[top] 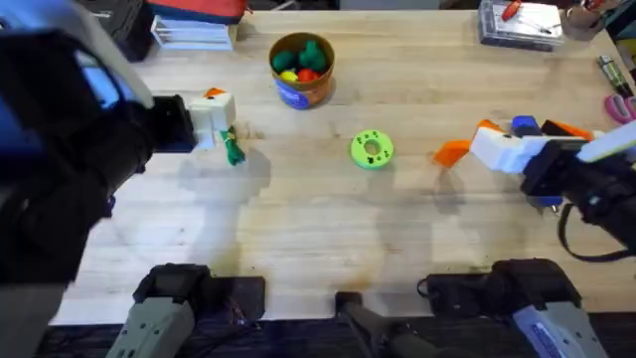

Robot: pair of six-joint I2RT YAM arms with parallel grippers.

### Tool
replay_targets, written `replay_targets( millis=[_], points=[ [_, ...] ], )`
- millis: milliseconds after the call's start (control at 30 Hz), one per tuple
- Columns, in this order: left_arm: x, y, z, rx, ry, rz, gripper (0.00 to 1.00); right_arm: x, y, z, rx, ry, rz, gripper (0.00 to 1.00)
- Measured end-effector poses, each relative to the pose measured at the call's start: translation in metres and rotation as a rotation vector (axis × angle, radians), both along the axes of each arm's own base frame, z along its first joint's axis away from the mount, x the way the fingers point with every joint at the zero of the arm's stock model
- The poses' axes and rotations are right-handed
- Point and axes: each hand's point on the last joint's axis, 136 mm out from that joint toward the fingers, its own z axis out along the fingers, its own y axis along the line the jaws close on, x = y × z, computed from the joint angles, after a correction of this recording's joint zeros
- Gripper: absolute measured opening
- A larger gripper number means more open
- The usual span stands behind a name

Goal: Pick up the gripper from the table and insert it into the empty holder that is missing its gripper. Then pick up a screw, insert it into the mounting hole, and use the screwdriver to tighten it. Finally, clean up the table by picking up the vegetable and placing it into the bucket.

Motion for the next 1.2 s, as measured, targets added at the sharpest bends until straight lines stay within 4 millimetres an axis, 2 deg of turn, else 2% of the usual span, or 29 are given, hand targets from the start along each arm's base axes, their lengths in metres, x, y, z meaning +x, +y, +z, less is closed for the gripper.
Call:
replay_targets(
  millis=[200,233,300,400,433,567,600,733,833,1067,1200],
  points=[
    [0.008,-0.006,-0.041,-0.022,0.186,-0.027,0.985,0.001,0.000,0.017,0.002,0.037,-0.001,0.994],
    [0.009,-0.008,-0.043,-0.034,0.196,-0.035,0.946,0.000,0.000,0.017,0.002,0.041,-0.001,0.994],
    [0.009,-0.013,-0.044,-0.051,0.200,-0.055,0.612,-0.002,0.000,0.014,0.003,0.055,-0.002,0.993],
    [0.008,-0.017,-0.042,-0.071,0.193,-0.070,0.180,-0.002,0.000,0.013,0.003,0.056,-0.002,0.993],
    [0.007,-0.020,-0.040,-0.082,0.186,-0.084,0.284,-0.002,0.000,0.013,0.003,0.056,-0.002,0.993],
    [0.004,-0.045,-0.024,-0.177,0.130,-0.198,0.903,-0.002,0.000,0.013,0.003,0.056,-0.002,0.994],
    [0.004,-0.055,-0.017,-0.214,0.105,-0.244,0.958,-0.002,0.000,0.013,0.003,0.057,-0.002,0.994],
    [0.001,-0.103,0.026,-0.344,-0.043,-0.508,0.986,-0.002,0.000,0.013,0.003,0.056,-0.002,0.994],
    [-0.010,-0.127,0.044,-0.409,-0.087,-0.651,0.986,-0.002,0.000,0.013,0.003,0.056,-0.002,0.994],
    [-0.034,-0.140,0.030,-0.550,0.058,-0.687,0.985,-0.002,0.000,0.013,0.003,0.056,-0.002,0.994],
    [-0.039,-0.140,0.024,-0.573,0.104,-0.668,0.985,-0.002,0.000,0.013,0.003,0.056,-0.002,0.994]
  ],
)
